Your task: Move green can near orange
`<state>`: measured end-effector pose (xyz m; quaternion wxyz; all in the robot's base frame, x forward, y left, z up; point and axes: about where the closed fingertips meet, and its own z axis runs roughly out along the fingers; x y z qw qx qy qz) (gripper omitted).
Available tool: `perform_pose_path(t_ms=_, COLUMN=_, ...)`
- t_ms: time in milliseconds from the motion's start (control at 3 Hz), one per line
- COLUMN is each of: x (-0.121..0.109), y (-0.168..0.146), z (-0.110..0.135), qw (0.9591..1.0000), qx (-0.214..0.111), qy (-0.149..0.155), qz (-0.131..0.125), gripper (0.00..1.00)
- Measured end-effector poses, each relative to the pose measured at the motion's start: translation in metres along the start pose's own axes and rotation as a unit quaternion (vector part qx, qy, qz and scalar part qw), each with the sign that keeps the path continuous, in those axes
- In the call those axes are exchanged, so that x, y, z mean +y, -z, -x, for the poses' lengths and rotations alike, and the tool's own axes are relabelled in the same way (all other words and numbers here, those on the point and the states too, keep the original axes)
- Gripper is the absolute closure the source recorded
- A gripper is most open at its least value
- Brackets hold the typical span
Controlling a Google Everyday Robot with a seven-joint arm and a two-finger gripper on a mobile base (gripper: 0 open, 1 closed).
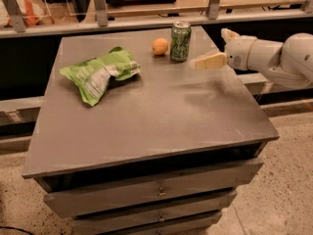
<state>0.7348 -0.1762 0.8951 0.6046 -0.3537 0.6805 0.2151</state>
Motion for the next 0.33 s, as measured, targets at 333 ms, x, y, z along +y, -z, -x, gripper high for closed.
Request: perform_pose_path(t_ms=333, x=0.0006, y=0.0015, z=-0.0011, qw=1.0, qx=0.002, qy=0.0, qz=0.002, gripper=0.0)
